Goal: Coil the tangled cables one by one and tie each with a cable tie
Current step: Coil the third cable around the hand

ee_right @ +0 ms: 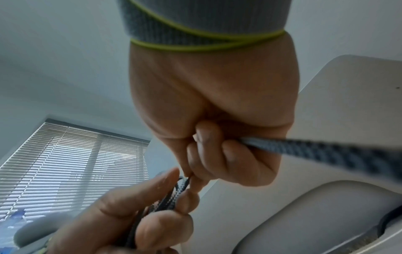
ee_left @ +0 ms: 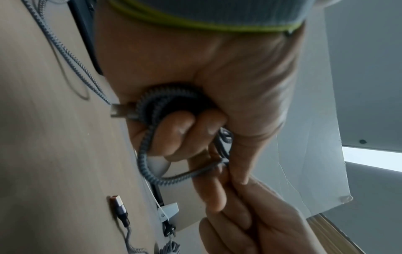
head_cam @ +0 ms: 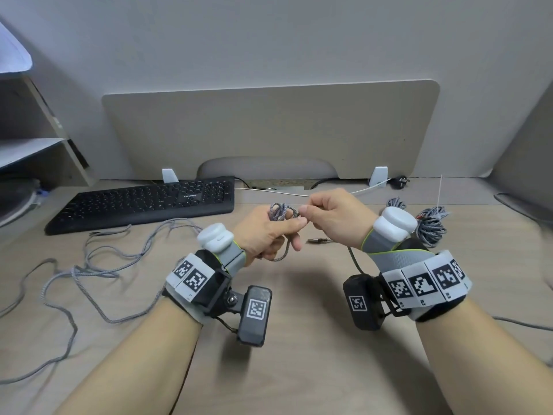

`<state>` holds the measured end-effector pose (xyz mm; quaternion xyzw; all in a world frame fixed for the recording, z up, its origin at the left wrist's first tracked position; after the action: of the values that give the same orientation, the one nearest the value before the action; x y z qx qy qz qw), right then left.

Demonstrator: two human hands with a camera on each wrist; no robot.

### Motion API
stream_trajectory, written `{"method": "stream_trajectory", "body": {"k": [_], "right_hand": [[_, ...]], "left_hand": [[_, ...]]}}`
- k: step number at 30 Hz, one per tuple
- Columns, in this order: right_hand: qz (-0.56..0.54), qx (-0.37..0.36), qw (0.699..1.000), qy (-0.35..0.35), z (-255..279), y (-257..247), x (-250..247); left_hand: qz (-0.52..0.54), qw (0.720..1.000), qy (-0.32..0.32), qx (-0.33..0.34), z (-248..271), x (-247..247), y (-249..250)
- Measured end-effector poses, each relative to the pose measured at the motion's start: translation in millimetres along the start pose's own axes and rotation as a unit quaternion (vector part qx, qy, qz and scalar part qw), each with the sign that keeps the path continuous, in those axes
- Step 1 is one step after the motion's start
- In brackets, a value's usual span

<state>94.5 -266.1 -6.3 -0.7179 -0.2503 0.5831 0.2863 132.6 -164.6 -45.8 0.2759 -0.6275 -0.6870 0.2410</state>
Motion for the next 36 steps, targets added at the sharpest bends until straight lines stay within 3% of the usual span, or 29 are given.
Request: {"method": "stream_trajectory", "body": {"k": [6, 10, 13, 16, 24, 29, 36], "right_hand": [[-0.029, 0.001, 1.0, 0.0, 1, -1, -2], [-0.065, 0.015, 0.998, 0.02, 1, 5, -16], [-0.084, 0.013, 0.996, 0.016, 2, 4, -18], [-0.074, -0.007, 0.997, 0.013, 3, -7, -14], [-0.053, -0.053, 0.997, -0.017, 10, -31, 3], [-0.006, -0.098, 0.993, -0.06, 14, -47, 27], [0.045, -0.067, 0.995, -0.061, 13, -39, 28]], "left_hand": [[-0.046, 0.994, 0.051, 0.085, -2, -15, 18], [0.092, 0.971, 0.207, 0.079, 0, -63, 15], [0.161, 0.95, 0.251, 0.092, 3, -81, 15], [0.168, 0.95, 0.245, 0.094, 1, -76, 12], [0.172, 0.971, 0.165, 0.023, -9, -35, -7], [0.173, 0.973, 0.143, 0.056, -6, -26, 7], [0.223, 0.932, 0.26, 0.12, 4, -69, 21]]}}
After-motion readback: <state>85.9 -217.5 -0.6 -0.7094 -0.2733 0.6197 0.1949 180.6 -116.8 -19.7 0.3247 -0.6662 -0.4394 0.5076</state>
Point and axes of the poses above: each hand's wrist, its own z-axis away from the middle knuckle, its own x-axis out of the palm, y = z × x, the point moved 10 cm from there along -z, towards the middle knuckle, and after that the axes turned 5 degrees about z, right-handed, at the moved point
